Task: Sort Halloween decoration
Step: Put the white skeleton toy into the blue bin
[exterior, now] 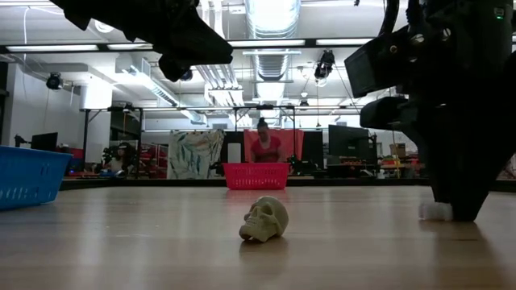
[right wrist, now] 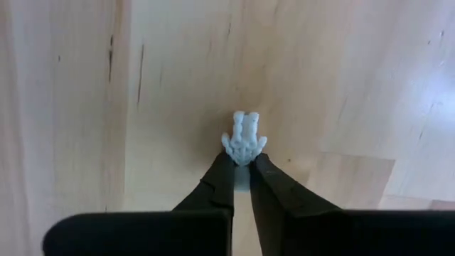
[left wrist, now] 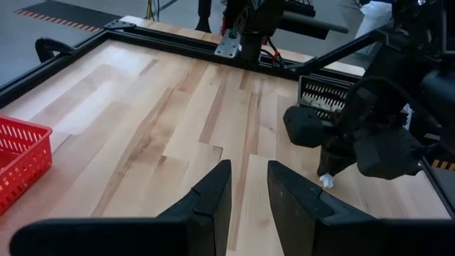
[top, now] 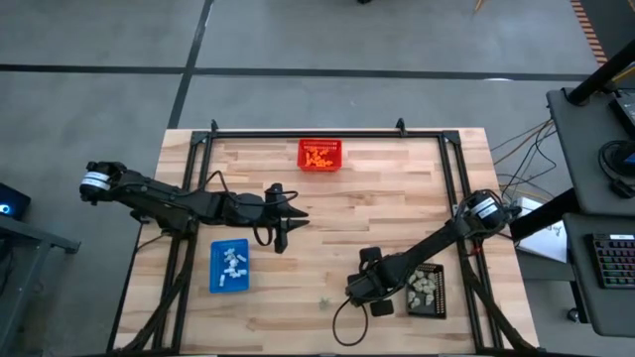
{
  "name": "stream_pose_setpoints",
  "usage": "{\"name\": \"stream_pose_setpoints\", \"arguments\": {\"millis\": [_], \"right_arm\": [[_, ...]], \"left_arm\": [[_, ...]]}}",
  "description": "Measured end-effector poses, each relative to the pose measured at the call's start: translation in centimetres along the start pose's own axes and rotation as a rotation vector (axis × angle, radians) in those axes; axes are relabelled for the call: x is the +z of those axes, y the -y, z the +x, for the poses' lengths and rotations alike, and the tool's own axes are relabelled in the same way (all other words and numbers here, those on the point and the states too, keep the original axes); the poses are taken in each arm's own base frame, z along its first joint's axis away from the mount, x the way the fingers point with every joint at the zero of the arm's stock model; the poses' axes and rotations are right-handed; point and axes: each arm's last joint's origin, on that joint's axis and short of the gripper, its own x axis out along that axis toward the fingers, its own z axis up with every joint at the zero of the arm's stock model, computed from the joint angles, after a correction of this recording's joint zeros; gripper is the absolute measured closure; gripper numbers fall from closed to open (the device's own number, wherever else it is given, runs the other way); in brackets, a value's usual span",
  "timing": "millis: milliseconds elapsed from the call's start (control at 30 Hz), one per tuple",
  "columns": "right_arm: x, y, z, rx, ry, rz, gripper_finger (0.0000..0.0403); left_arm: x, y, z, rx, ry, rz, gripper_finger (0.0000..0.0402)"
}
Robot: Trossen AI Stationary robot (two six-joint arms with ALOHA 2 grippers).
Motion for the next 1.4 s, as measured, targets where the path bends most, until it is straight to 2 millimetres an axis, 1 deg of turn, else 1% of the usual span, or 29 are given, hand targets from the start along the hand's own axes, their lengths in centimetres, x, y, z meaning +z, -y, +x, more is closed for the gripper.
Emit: {"name": "stream_pose_setpoints", "arguments": {"millis": [200, 333, 433, 567, 667, 867, 1000, 1133, 1267, 1400], "right_arm": [[-0.1, 0.3, -1.0, -0.046, 0.039, -0.008, 0.0388], [-0.1, 0.6, -2.6, -0.086, 0.103, -0.014, 0.0388], [0.0, 0.7, -4.0, -0.125, 0.17, -0.009, 0.0389], [0.4, 0.9, -6.2, -0.156, 0.336, -0.003, 0.0389], [1.0, 0.9, -7.5, -0.152, 0.481, -0.043, 0.0389], [2.3, 1.0, -9.6, -0.143, 0.819, -0.142, 0.039], [2.7, 1.6, -9.9, -0.155, 1.006, -0.161, 0.039], [3.0, 2.5, -9.3, -0.14, 1.183, -0.143, 0.039], [2.5, 3.4, -8.6, -0.14, 1.299, -0.094, 0.039], [2.1, 3.8, -8.5, -0.14, 1.38, -0.063, 0.039]], "left_arm": [[0.0, 0.1, 0.0, -0.006, 0.004, 0.001, 0.0327], [0.2, 0.3, 0.0, -0.015, 0.025, -0.001, 0.0327], [0.5, 0.6, -0.1, -0.056, 0.049, 0.025, 0.0327], [0.9, 1.7, -0.4, -0.179, 0.103, 0.101, 0.0327], [1.0, 2.8, -0.7, -0.273, 0.15, 0.176, 0.0327], [0.7, 4.7, -1.5, -0.355, 0.192, 0.31, 0.0327], [0.6, 5.4, -1.7, -0.378, 0.21, 0.368, 0.0327], [0.7, 5.5, -1.8, -0.382, 0.23, 0.373, 0.0327], [0.7, 5.5, -1.8, -0.381, 0.231, 0.371, 0.0327], [0.8, 5.5, -1.8, -0.382, 0.235, 0.365, 0.0323]]}}
